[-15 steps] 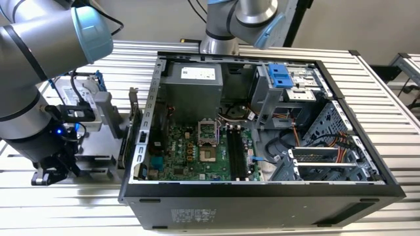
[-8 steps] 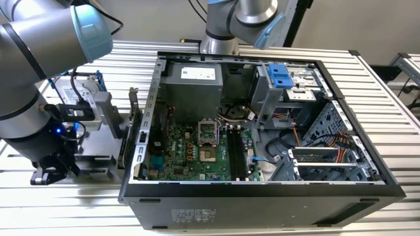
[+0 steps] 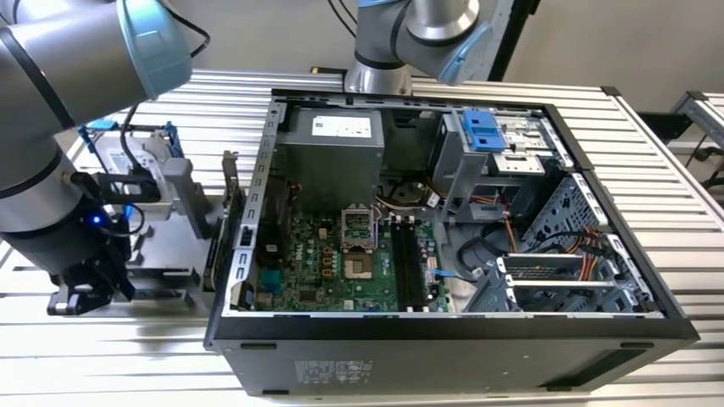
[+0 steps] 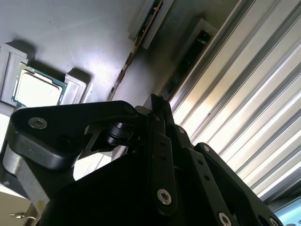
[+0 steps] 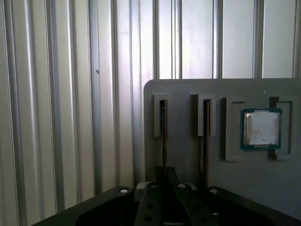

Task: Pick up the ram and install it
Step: 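Pick up the ram and move it above insertion slot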

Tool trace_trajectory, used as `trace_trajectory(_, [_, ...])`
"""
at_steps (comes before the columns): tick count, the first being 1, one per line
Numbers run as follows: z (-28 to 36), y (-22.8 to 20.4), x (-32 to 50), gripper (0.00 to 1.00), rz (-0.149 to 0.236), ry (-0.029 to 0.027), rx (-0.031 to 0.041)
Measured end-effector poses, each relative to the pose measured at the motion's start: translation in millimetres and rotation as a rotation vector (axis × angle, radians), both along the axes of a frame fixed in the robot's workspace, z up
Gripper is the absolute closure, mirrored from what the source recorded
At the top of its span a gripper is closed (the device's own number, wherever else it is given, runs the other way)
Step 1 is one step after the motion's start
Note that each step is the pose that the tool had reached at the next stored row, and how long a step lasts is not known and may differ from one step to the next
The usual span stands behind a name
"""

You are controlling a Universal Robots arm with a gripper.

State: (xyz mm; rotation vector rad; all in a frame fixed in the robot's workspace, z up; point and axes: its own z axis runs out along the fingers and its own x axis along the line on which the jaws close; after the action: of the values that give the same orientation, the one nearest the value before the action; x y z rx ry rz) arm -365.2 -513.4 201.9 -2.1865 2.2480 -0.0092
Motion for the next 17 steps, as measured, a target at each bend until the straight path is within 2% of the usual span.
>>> trace_trajectory(10, [6.7, 0.0, 0.0, 1.00, 0.000, -0.0001, 0.0001])
trace_trajectory(17, [14.0, 0.0, 0.0, 1.00, 0.000, 0.0000, -0.0001])
